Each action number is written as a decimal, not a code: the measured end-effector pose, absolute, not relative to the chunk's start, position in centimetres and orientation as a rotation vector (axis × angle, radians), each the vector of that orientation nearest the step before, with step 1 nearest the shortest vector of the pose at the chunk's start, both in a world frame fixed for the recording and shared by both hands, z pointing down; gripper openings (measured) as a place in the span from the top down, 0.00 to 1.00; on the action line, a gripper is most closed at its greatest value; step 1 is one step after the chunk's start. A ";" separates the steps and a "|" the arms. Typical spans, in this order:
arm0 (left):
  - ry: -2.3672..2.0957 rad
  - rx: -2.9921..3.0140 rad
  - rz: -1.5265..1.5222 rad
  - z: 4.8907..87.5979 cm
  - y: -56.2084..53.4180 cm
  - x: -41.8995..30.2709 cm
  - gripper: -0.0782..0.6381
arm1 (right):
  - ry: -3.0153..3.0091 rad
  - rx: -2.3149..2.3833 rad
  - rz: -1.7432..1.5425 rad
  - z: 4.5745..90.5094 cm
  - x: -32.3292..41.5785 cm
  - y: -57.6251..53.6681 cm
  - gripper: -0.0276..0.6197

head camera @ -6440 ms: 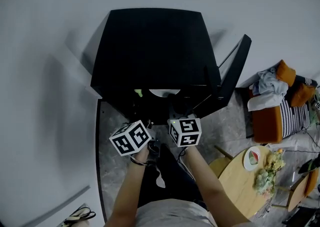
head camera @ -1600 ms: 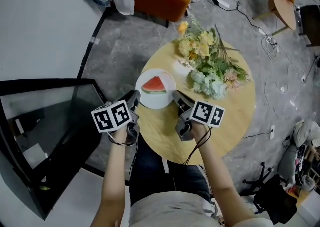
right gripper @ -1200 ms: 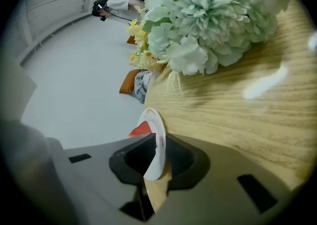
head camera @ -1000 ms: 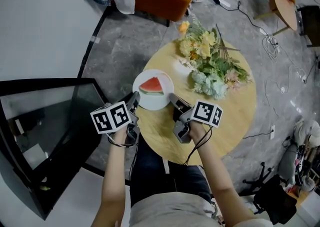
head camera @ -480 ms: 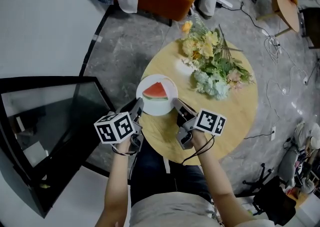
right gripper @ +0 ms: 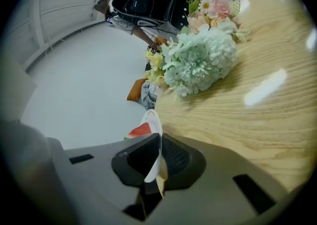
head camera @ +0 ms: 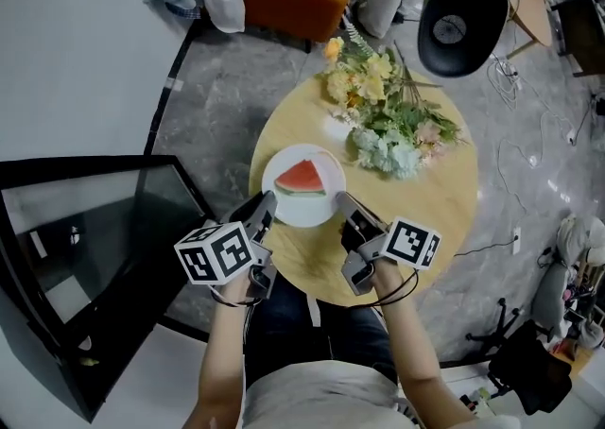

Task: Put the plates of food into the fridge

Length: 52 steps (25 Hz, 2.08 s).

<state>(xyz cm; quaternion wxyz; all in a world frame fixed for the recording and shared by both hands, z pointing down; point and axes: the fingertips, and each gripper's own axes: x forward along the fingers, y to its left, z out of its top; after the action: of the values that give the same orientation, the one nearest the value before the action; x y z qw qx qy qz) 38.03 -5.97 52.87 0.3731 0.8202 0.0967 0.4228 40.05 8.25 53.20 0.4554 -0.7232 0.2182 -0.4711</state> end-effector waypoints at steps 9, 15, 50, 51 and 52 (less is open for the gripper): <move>0.310 2.102 1.043 50.8 -3.5 36.9 0.82 | 0.528 -1.805 -1.071 50.8 38.6 10.8 0.92; 0.235 2.119 0.970 49.5 -2.6 33.8 0.82 | 0.616 -1.793 -1.089 49.6 36.5 11.6 0.92; -0.759 1.865 0.280 46.8 -13.8 -10.7 0.82 | 1.572 -1.451 -1.664 47.3 3.1 -8.0 0.92; -0.768 1.858 0.270 46.7 -14.1 -11.9 0.82 | 1.587 -1.435 -1.662 47.1 1.8 -8.6 0.92; -0.777 1.853 0.261 46.7 -14.4 -13.1 0.82 | 1.602 -1.412 -1.658 46.9 0.6 -9.2 0.92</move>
<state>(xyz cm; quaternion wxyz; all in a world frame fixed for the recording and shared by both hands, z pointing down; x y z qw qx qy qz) -13.14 -14.45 46.66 0.5291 0.7761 -0.3254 0.1091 0.57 -9.20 46.90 0.2173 -0.5097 0.5784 -0.5987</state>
